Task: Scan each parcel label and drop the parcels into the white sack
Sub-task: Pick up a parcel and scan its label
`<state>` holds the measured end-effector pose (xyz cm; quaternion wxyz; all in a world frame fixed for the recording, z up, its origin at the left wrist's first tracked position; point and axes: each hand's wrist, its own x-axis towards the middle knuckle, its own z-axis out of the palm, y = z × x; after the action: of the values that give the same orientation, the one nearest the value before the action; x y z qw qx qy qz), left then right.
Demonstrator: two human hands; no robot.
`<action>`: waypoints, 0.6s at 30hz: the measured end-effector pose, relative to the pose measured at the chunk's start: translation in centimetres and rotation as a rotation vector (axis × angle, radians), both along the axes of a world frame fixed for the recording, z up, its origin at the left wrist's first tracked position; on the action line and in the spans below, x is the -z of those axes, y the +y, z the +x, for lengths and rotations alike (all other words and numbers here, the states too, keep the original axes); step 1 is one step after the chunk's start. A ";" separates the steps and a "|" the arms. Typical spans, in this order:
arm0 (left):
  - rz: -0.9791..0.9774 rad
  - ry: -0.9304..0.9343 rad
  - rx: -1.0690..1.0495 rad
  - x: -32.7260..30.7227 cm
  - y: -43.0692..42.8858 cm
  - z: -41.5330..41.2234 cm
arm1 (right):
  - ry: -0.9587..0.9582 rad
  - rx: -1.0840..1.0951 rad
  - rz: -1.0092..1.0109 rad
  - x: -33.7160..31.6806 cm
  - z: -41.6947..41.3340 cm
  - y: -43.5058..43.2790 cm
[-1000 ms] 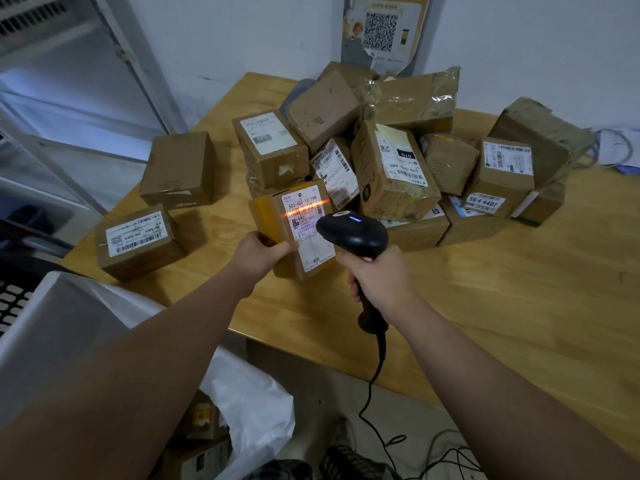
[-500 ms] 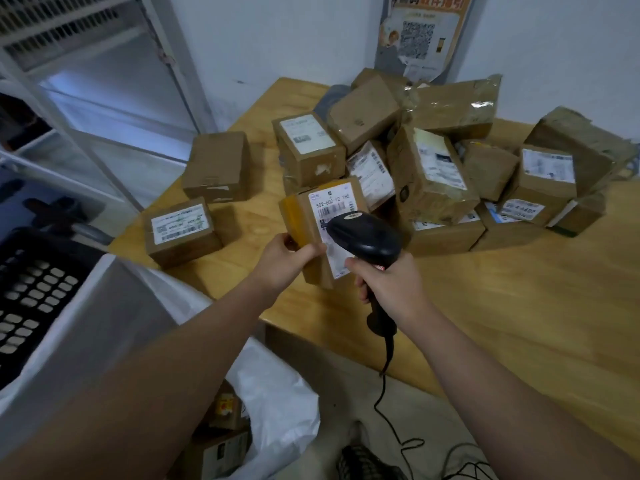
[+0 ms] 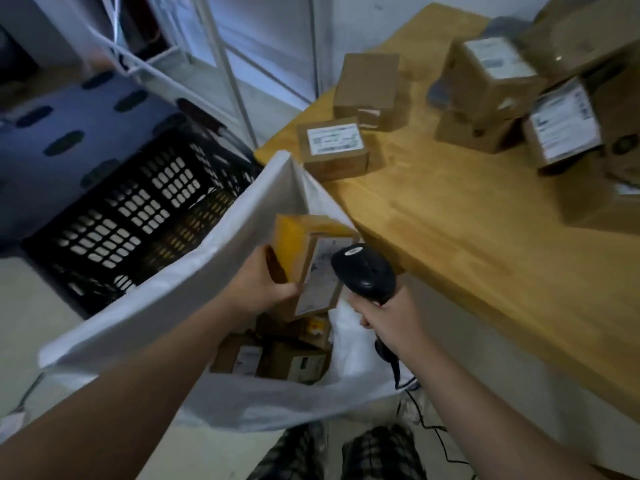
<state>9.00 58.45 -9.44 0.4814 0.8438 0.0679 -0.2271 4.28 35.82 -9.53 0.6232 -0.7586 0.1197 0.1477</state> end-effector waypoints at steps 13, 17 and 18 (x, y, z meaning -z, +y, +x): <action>0.890 0.313 0.234 22.4 5.4 -2.6 | 0.150 -0.124 -0.220 15.2 1.6 7.1; 0.909 0.384 0.302 27.5 6.0 -4.7 | 0.227 -0.179 -0.245 19.3 2.1 8.9; 0.919 0.389 0.315 28.1 5.9 -4.9 | 0.241 -0.181 -0.243 20.2 2.2 9.3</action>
<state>4.07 64.32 -37.52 0.0001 0.9102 0.1206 -0.3961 6.46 45.09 -29.75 0.4921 -0.8128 0.1417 0.2776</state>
